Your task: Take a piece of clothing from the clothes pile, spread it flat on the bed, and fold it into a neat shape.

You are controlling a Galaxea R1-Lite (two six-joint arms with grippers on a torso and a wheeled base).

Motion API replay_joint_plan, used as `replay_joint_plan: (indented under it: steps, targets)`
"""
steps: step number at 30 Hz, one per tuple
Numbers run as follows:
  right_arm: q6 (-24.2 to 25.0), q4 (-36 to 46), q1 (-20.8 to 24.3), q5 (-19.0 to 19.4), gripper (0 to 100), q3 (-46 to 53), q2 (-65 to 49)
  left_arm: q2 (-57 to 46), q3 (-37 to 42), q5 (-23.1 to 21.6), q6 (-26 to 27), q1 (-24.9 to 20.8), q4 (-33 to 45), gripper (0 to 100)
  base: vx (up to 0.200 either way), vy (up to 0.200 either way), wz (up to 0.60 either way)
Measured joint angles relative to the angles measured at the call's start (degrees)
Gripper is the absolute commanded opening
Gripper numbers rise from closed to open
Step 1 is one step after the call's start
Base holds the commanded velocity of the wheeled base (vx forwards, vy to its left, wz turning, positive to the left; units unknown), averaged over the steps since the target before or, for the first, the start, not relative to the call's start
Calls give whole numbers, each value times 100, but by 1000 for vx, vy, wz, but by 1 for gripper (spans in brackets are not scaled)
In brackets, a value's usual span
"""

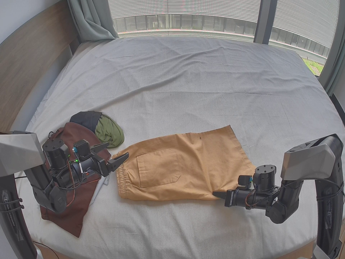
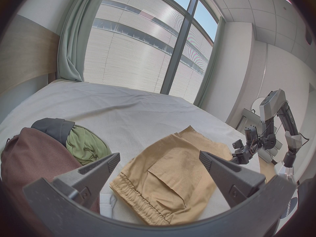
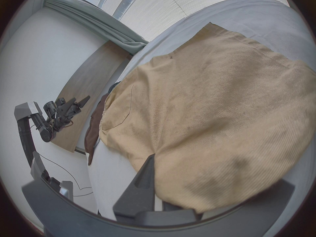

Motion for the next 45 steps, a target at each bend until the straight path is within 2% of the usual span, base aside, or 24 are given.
replay_joint_plan:
  steps: [8,11,20,24,25,36,45]
  targets:
    - [-83,-514,12,-371,0,419,-27,2,-37,-30,-82,0,-2,100,0,0,0]
    - [-83,-749,28,-400,0,562,-17,13,-44,-30,-139,-17,0,100,0,0,0]
    - [-57,-775,76,-414,0,714,0,39,-33,-55,-148,-102,5,100,0,0,0]
    - [-63,-883,95,-413,0,728,48,50,-4,-257,-129,-106,5,100,0,0,0]
    - [-69,-907,98,-414,100,728,66,52,7,-285,-117,-106,5,100,0,0,0]
    - [-79,-942,161,-402,100,806,130,66,5,-313,-104,-80,5,100,0,0,0]
    - [-83,-923,332,-375,100,1434,-144,72,22,-400,-96,-76,5,100,0,0,0]
